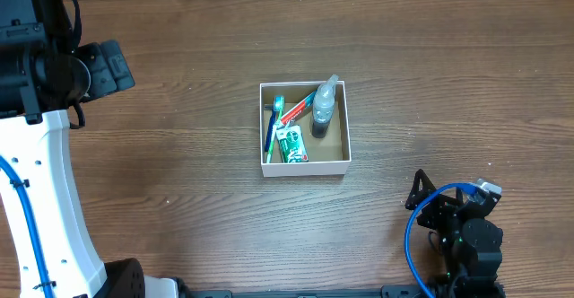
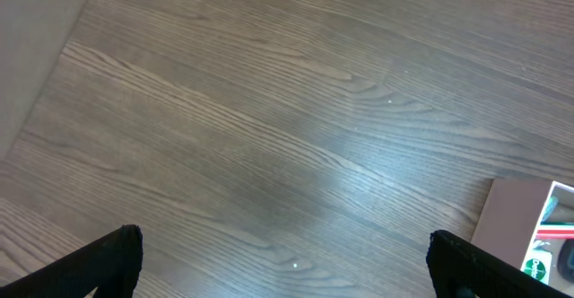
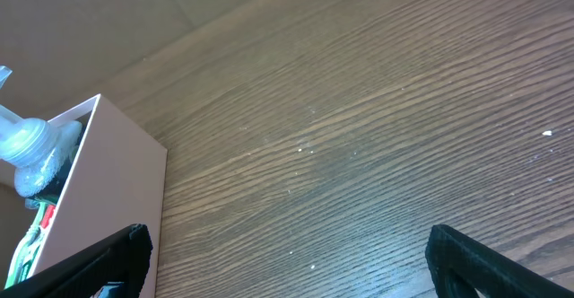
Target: Pack container
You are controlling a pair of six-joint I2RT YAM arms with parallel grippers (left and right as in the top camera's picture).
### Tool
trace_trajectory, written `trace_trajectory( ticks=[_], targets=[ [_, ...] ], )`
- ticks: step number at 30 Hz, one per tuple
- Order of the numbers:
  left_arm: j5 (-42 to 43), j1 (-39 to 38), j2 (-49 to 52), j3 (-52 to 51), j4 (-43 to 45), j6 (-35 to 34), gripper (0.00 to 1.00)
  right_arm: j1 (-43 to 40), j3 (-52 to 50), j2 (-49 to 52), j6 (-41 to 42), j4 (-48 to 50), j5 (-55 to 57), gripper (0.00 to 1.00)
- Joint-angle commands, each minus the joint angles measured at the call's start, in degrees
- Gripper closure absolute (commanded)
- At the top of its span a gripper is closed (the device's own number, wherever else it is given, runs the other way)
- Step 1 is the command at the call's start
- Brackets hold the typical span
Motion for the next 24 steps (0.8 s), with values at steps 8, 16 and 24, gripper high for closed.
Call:
trace_trajectory(
  ticks=[8,16,24],
  targets=[
    [5.4,-3.6,-24.3,-26.7,26.8,1.1,0.0,0.4,-0.7,-0.7,-0.3,0.2,0.0,0.0],
    [6.9,-3.9,-46.8,-69.6,52.9,1.1,0.0,0.4,-0.7,-0.7,-0.3,0.2,0.0,0.0],
    [6.9,-3.9,-66.1,-95.3,64.3,1.1,0.0,0.4,-0.7,-0.7,-0.3,0.2,0.0,0.0]
  ],
)
